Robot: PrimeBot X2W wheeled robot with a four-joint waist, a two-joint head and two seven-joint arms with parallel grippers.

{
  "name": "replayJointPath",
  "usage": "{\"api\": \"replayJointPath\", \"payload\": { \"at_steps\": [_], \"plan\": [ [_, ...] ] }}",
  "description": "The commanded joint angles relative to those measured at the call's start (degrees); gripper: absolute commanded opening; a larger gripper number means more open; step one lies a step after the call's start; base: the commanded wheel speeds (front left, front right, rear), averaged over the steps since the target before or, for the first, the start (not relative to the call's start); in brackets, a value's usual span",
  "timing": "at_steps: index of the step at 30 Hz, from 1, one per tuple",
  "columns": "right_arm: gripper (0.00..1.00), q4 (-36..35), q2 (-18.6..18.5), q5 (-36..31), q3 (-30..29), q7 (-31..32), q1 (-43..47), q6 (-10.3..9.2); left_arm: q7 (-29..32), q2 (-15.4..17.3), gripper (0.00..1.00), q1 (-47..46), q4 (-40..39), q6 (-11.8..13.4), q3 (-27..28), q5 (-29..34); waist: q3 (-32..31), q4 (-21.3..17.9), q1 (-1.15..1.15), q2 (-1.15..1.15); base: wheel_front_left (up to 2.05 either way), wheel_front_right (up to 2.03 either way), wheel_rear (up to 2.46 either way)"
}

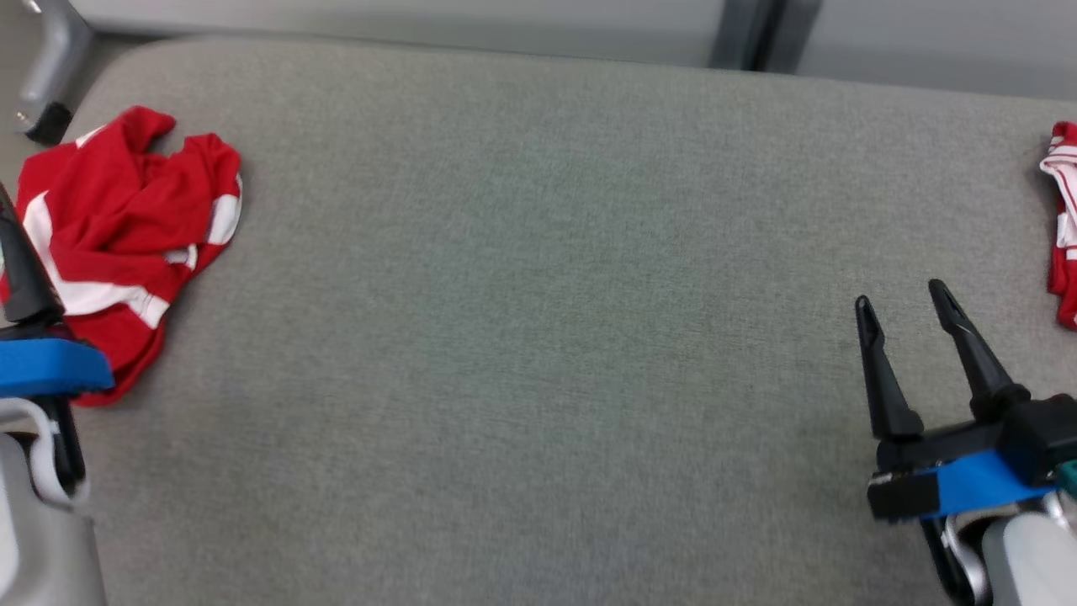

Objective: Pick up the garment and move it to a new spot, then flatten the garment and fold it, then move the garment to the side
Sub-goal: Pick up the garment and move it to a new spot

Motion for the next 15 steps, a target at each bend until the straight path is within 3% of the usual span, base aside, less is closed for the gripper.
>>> {"api": "replayJointPath", "payload": {
  "at_steps": [1,15],
  "plan": [
    [1.0,-1.05,-0.83,-0.64,-0.51,0.29,-0.89,0.01,-0.16,0.81,1.0,-2.39,1.1,-0.03,0.73,-0.48,1.43,-0.69,-0.01,-0.01,0.0,0.0,0.0],
    [1.0,-15.0,-3.38,-3.3,-5.34,5.24,0.19,0.01,-0.16,11.26,1.0,-20.69,25.31,0.62,4.75,-1.94,13.36,-6.61,-0.01,-0.01,0.0,0.0,0.0]
  ]
}}
